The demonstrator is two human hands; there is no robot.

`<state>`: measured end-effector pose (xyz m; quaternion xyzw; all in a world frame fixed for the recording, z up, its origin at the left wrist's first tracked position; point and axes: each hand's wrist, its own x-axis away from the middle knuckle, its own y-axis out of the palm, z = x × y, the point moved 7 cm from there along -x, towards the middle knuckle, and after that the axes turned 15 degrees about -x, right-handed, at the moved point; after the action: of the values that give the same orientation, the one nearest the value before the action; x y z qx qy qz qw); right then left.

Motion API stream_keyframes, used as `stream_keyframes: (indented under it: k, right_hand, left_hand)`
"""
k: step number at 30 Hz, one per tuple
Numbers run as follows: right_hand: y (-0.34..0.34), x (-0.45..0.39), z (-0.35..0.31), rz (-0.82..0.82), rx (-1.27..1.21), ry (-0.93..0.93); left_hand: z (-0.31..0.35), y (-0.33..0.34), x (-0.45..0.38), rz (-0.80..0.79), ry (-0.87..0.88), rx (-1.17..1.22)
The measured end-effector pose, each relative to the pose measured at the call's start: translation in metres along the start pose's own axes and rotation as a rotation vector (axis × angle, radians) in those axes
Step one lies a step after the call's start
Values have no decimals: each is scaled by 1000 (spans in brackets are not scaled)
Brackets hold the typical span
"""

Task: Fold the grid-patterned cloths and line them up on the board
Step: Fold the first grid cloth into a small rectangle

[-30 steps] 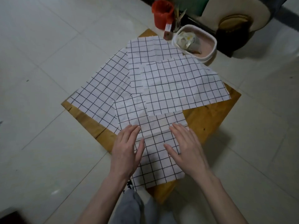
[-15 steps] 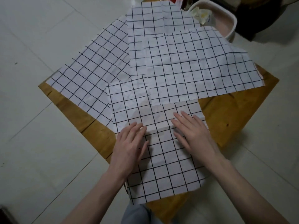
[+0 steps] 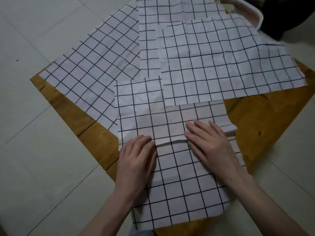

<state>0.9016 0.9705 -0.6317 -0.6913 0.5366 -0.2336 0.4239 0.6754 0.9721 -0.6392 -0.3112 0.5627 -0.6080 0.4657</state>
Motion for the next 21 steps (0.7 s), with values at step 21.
stream_keyframes:
  k: [21]
  right_hand:
    - [-136,-14,-68,-33,32,-154]
  left_hand:
    - [-7,-153,-55,77,293,81]
